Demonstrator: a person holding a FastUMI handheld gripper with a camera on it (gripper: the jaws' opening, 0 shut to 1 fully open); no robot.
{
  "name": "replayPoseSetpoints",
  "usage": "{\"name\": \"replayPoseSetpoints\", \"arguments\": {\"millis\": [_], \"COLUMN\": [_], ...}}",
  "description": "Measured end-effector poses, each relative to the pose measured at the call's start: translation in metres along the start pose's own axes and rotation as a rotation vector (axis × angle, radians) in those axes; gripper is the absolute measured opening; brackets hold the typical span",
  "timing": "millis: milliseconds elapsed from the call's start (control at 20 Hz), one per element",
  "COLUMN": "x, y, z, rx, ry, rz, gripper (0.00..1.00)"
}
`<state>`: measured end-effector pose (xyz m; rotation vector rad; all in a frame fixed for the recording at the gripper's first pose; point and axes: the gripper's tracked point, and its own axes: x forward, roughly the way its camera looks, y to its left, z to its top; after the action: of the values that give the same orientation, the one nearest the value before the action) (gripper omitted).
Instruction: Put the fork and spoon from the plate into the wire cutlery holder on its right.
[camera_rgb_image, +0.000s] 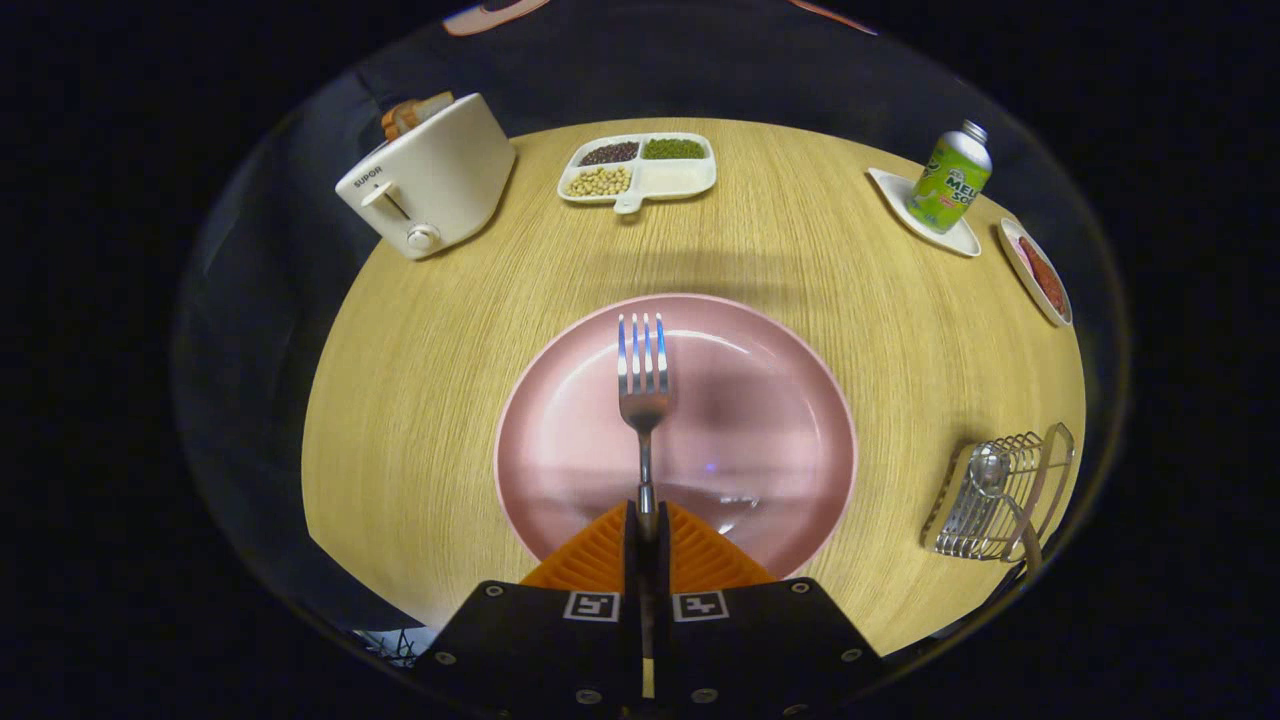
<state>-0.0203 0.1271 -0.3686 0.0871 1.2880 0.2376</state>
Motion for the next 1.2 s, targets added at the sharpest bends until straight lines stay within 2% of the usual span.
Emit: {"name": "replayPoseSetpoints", "arguments": {"millis": [400, 700, 800, 1050, 1200], "x": [-0.073, -0.117, -0.126, -0.138, -0.132], "y": [-0.068, -0.137, -0.155, -0.199, -0.206], "z": [0.005, -0.011, -0.020, -0.041, -0.057], "rx": [0.106, 0.218, 0.268, 0.295, 0.290], "ry": [-0.109, -0.144, -0.140, -0.088, -0.004], "rz": [-0.028, -0.063, -0.077, -0.132, -0.108], "gripper": [0.05, 0.05, 0.05, 0.05, 0.05]}}
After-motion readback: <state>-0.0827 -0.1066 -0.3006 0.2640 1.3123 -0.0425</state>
